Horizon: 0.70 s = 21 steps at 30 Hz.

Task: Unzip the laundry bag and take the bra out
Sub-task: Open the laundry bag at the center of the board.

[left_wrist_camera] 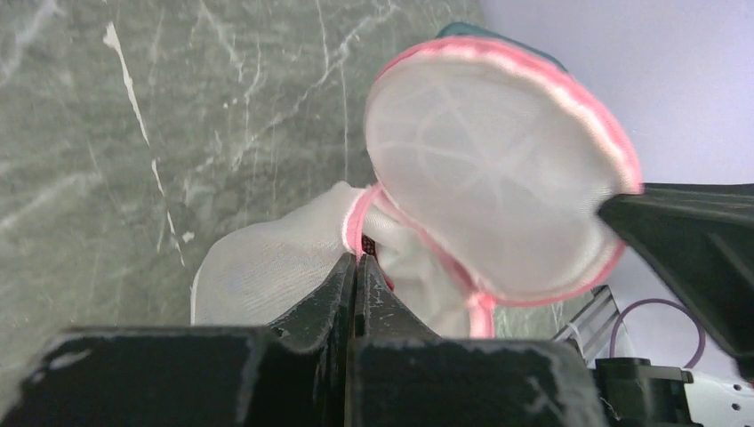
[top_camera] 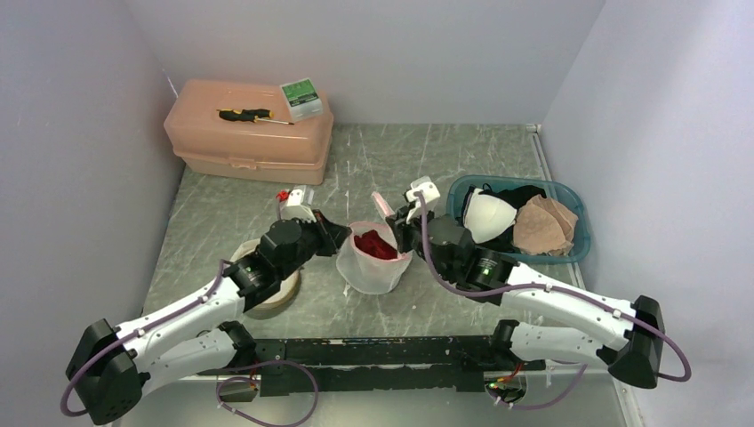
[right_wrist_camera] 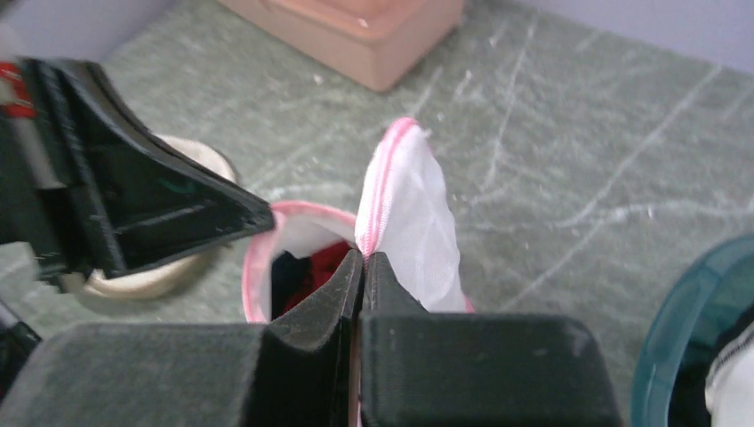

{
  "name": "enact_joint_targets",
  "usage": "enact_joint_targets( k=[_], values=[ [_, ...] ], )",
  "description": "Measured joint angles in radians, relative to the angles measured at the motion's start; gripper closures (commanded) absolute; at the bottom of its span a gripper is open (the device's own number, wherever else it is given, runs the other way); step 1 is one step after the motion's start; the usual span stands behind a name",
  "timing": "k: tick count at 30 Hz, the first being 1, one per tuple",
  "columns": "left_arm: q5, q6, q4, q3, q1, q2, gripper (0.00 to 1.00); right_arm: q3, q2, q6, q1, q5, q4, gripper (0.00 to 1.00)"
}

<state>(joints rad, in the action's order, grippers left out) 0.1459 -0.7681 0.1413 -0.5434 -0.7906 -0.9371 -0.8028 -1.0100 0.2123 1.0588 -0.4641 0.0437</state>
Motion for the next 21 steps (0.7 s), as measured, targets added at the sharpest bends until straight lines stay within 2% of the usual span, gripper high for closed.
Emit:
enact_joint_targets(
  k=[8, 12, 16, 18, 21],
  values=[
    [0.037, 0.045, 0.048, -0.011, 0.000, -0.001, 0.97, -0.005, 0.117, -0.103, -0.011, 0.162, -0.137, 1.00],
    [0.047, 0.012, 0.080, 0.064, 0.000, 0.028, 0.97, 0.095, 0.224, -0.099, -0.011, 0.194, -0.218, 1.00],
    [0.061, -0.054, 0.029, 0.175, 0.000, 0.095, 0.96, 0.243, 0.330, -0.050, -0.011, 0.200, -0.232, 1.00],
    [0.061, -0.088, -0.014, 0.213, 0.000, 0.132, 0.84, 0.326, 0.390, -0.016, -0.011, 0.195, -0.228, 1.00],
    [0.057, -0.122, -0.085, 0.237, 0.000, 0.169, 0.50, 0.433, 0.477, 0.038, -0.011, 0.184, -0.211, 1.00]
  ],
)
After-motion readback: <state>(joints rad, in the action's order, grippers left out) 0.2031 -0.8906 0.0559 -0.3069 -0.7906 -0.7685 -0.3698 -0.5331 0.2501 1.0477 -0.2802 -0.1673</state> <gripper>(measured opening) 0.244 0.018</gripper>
